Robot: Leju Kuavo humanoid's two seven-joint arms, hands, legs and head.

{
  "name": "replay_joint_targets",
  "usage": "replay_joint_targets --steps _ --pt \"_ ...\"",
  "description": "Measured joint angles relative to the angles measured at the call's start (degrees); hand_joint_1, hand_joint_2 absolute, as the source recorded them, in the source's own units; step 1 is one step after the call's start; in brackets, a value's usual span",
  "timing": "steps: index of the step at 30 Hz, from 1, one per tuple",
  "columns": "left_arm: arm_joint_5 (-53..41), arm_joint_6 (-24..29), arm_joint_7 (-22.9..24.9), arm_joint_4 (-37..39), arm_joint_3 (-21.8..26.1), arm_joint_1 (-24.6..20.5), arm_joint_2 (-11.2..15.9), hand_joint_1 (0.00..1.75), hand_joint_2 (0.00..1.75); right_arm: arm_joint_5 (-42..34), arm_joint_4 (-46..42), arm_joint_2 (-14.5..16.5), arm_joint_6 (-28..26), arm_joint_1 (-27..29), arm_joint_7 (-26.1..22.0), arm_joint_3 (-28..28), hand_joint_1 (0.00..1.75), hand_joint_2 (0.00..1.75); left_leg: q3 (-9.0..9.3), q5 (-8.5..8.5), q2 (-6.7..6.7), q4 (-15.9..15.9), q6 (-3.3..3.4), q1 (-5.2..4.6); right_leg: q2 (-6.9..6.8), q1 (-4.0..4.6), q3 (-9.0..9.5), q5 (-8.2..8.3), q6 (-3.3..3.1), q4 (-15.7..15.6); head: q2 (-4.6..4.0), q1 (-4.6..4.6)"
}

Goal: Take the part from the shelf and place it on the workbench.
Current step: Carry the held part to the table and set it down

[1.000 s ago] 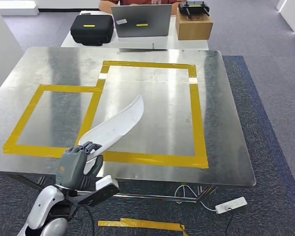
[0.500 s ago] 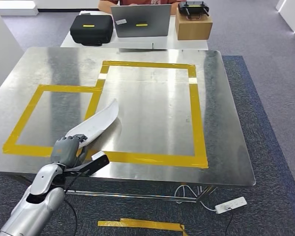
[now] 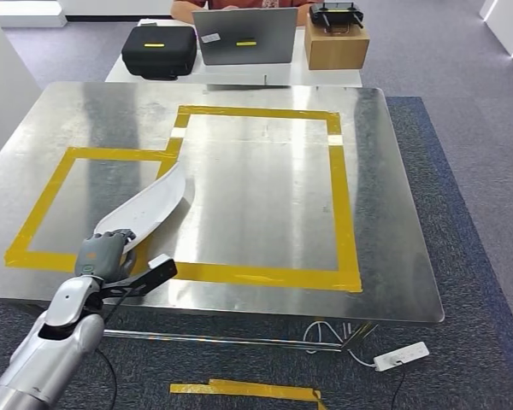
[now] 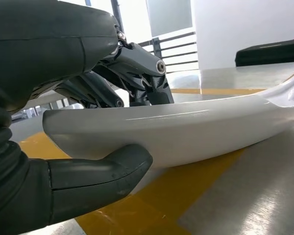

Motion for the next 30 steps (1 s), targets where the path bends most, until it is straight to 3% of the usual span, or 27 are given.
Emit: replay_joint_targets --steps 13,17,22,26,30 --pt "-4.9 1.0 3.9 1.8 1.5 -0.7 0.8 1.75 1.75 0.2 0.4 0.0 0.2 -0.1 0.0 -0.6 0.0 0.0 0.0 0.0 0.0 0.0 0.0 0.0 0.01 0.0 0.0 0.0 0.0 0.0 0.0 0.0" --pt "-7.7 1.1 5.8 2.4 2.1 -0.8 1.4 0.0 1.75 0.0 0.4 0.0 -0.1 -0.1 0.0 -0.7 0.0 0.0 0.0 0.0 0.0 0.0 0.0 0.0 0.01 0.0 0.0 0.0 0.0 0.0 0.0 0.0" --pt "-8.2 1.1 6.3 2.6 2.5 -0.8 1.5 0.0 1.75 -0.2 0.4 0.0 -0.4 -0.1 0.1 -0.7 0.0 0.0 0.0 0.0 0.0 0.0 0.0 0.0 0.01 0.0 0.0 0.0 0.0 0.0 0.0 -0.01" --pt "-7.1 1.0 6.9 2.3 4.4 0.4 1.9 0.0 0.0 -1.3 0.4 0.0 -1.2 0.0 0.8 -0.6 0.0 0.0 -0.02 0.0 0.0 0.0 0.0 0.0 0.01 0.0 0.0 0.0 0.0 0.0 0.0 0.0" --pt "-6.0 1.0 5.9 1.5 5.6 1.1 1.9 0.0 0.0 -1.4 0.4 0.0 -0.8 0.1 0.9 -0.6 0.0 0.0 -0.02 0.0 0.0 0.0 0.0 -0.01 0.0 -0.01 -0.01 0.0 0.0 0.0 0.0 0.0"
